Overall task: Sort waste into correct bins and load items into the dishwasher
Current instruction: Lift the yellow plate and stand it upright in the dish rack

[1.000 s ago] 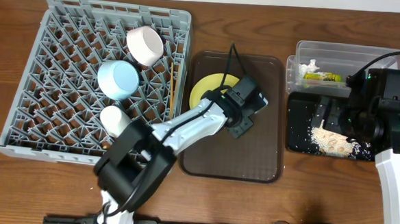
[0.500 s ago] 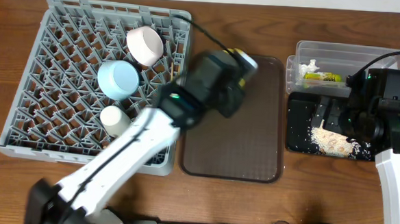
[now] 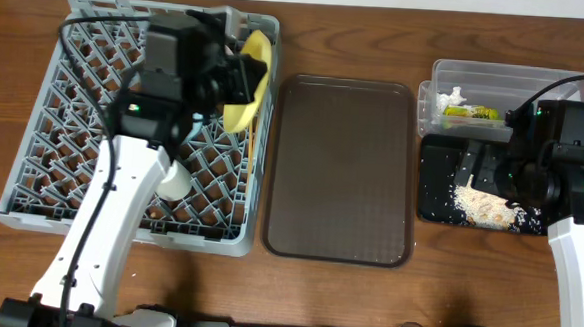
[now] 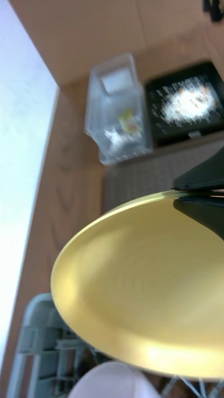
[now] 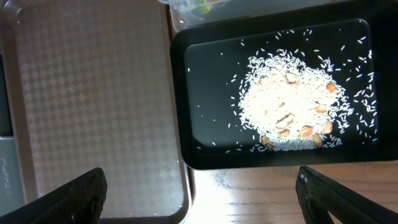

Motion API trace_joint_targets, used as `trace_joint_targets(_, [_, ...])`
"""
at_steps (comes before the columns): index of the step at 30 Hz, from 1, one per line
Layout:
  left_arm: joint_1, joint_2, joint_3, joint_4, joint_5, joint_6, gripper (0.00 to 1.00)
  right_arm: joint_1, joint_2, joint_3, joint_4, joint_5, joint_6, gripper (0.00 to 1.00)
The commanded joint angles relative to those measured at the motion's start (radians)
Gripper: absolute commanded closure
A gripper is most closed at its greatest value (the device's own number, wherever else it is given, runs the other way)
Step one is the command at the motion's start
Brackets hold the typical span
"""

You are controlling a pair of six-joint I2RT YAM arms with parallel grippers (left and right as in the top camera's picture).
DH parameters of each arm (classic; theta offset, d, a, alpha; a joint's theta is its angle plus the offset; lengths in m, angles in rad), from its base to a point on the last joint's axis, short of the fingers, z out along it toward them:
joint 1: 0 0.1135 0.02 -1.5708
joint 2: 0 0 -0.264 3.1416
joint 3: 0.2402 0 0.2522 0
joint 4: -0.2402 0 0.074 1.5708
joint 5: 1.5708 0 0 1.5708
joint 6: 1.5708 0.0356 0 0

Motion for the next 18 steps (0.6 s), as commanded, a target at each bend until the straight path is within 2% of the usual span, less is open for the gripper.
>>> trace_joint_targets(1, [0.053,0.009,-0.002,0.027,0.136,-0.111,0.94,-0.004,-0.007,0.016,0.0,0.006,0.0,0.05])
trace_joint_targets(18, [0.074,0.099,-0.002,0.035,0.22,-0.204,0.94,-0.004,-0.007,0.016,-0.001,0.006,0.0,0.05])
